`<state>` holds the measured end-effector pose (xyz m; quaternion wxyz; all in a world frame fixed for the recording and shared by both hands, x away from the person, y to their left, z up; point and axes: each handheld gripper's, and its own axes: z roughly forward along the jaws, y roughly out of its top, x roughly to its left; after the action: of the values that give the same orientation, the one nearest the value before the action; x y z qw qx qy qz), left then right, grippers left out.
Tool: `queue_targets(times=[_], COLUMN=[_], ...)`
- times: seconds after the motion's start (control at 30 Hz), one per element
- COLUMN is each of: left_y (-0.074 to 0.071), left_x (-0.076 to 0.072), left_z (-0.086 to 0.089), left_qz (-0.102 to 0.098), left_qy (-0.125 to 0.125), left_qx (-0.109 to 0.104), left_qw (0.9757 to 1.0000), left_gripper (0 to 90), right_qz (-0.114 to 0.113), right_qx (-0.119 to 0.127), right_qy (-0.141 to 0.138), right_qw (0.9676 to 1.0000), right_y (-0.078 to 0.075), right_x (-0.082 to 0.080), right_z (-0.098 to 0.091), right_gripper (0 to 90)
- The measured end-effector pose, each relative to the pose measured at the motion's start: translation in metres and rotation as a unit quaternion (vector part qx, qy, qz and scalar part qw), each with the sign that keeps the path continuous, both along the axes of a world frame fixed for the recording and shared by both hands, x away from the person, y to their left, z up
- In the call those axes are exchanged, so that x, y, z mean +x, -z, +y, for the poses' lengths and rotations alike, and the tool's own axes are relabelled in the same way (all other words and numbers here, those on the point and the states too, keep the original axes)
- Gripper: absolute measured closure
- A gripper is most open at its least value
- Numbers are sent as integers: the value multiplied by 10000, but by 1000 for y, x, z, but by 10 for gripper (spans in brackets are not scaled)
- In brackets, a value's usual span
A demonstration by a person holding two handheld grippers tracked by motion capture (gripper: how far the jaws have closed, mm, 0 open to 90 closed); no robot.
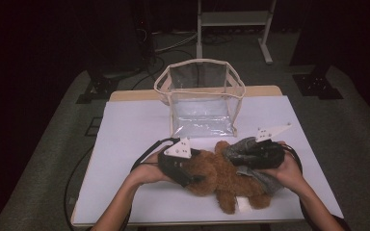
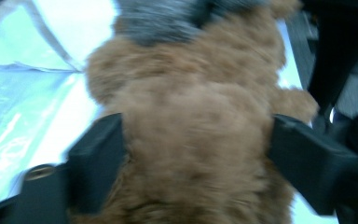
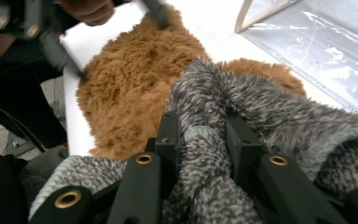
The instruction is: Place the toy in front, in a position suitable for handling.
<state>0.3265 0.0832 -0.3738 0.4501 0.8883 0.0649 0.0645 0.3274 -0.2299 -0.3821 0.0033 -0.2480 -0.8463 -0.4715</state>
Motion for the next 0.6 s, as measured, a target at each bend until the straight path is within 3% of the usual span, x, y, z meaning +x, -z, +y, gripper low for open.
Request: queue_targets(times=[0.03,0.17,0.23,0.27,0.33,0.47,0.6], left_y=[-1,2,8,11,12,12,13], left_x=[2,4,1,-1,-5,-6,-5], left_z=[1,1,-2,-3,-3,0,2], left_qz=[26,311,554,532,435,383,434], left_qy=[-108,-57,238,359,342,414,337], left_qx=[-18,-23,82,92,143,159,27], left_qw=[9999,9995,9981,9979,9984,9983,9985], left_gripper=[107,110,183,238,247,287,259], right_qz=[-25,-107,-144,-145,-226,-386,-251], right_qx=[33,125,101,94,130,166,23], right_qy=[-13,-158,-231,-267,-290,-20,6], right_qw=[10000,9997,9996,9995,9992,9991,9997], right_y=[1,2,-1,-2,-10,-23,-12], right_x=[-4,-21,-26,-26,-25,-13,-6], right_z=[-2,-5,-4,-4,-6,-12,-9], right_gripper=[698,698,696,695,692,689,691])
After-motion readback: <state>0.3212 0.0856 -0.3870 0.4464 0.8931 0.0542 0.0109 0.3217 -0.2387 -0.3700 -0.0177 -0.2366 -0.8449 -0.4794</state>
